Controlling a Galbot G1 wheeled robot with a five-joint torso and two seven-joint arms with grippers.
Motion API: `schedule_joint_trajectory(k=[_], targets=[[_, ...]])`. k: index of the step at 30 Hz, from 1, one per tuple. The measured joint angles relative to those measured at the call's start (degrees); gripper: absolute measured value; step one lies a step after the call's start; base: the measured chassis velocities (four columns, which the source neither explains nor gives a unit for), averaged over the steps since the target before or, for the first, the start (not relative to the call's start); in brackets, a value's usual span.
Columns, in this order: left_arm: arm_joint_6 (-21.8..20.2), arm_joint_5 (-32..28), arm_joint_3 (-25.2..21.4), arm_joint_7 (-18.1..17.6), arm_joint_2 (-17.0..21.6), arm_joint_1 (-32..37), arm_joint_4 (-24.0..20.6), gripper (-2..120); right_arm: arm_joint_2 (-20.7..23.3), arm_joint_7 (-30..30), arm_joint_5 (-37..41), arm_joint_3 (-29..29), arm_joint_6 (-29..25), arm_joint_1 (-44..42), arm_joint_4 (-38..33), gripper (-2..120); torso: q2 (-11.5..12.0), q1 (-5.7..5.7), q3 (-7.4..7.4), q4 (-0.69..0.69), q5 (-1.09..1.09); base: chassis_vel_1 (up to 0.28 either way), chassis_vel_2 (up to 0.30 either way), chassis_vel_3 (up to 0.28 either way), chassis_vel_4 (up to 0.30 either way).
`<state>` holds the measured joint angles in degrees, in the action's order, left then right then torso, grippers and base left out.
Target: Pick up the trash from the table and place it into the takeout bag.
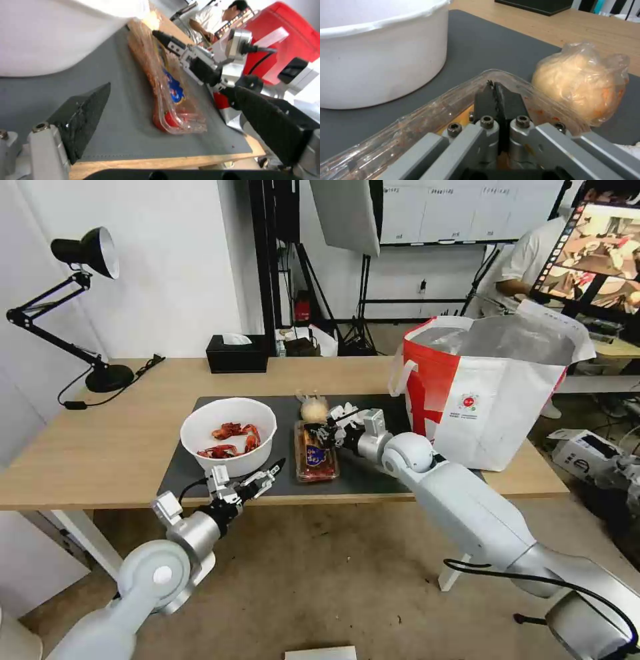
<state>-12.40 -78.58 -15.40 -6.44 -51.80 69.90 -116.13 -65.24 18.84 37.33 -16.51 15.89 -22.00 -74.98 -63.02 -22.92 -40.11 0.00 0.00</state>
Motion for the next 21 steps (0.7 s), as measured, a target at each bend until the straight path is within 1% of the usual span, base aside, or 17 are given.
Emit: schedule_joint_trajectory(k=[6,9,21], targets=[[0.0,0.0,2.7,-0.6,0.6,-2.4,0.8,100,0.5,0.0,0.1,0.0,0.0,0.1,-0.3,0,0.0,0.00,0.00,0.00,0.00,0.000,0.000,0.000,0.000],[-0.1,-0.1,4.9,-0.8,0.8,-4.5,1.7,100,0.9,0.0,0.3,0.0,0.0,0.1,-0.5,0,0.0,0.00,0.00,0.00,0.00,0.000,0.000,0.000,0.000],[-0.1,-0.8,9.4,-1.2,0.5,-8.7,3.9,100,1.5,-0.1,0.7,0.2,-0.1,0.0,-1.2,0,0.0,0.01,0.00,0.00,0.01,0.000,0.000,0.000,0.000]])
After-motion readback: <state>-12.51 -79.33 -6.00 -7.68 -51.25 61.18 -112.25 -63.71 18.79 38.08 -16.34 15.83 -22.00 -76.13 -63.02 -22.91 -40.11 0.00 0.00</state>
